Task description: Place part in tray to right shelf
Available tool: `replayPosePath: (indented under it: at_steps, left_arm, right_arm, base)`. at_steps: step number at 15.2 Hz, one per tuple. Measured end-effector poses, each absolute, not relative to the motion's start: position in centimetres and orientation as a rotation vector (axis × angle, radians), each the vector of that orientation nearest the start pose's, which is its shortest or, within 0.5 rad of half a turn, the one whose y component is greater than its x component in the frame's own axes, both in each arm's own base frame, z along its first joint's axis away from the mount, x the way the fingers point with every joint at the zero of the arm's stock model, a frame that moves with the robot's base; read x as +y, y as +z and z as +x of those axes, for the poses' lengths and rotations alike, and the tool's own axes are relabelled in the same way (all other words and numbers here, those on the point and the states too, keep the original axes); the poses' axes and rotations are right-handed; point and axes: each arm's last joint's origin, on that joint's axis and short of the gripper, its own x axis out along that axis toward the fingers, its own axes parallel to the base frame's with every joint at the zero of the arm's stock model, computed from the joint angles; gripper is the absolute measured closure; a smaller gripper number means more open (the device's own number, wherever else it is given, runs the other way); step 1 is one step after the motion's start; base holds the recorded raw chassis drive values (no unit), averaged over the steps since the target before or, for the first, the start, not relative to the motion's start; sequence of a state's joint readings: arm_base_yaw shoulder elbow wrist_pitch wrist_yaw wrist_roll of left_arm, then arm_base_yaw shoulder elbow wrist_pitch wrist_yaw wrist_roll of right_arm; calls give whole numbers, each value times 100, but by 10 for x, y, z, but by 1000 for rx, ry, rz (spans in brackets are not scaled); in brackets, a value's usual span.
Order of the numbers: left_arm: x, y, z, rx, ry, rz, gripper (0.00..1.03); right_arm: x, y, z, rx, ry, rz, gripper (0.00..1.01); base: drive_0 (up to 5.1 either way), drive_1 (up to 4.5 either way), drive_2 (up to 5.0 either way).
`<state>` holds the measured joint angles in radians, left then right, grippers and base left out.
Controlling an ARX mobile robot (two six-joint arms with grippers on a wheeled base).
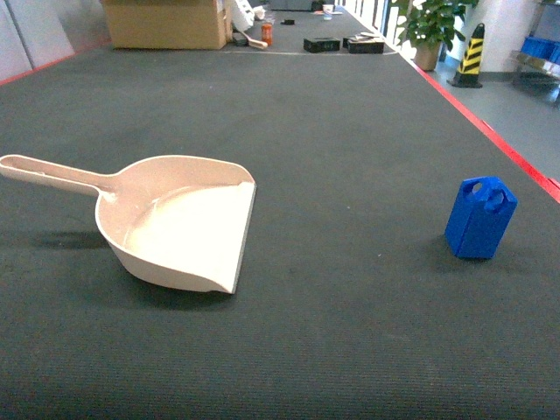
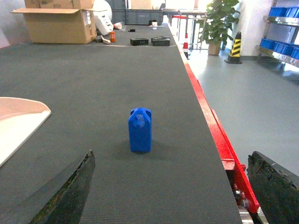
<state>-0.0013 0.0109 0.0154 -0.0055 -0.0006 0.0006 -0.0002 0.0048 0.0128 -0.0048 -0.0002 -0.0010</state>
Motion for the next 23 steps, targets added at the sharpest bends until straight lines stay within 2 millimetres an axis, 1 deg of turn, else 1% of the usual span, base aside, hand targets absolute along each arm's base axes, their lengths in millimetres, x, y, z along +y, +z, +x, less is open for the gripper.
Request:
replayPosePath:
  at_steps: [23]
  left_arm:
    - [0,167,97,1,-1,1,5]
  right_arm:
    - [0,167,97,-3,0,-1,3]
  base:
    - [0,0,0]
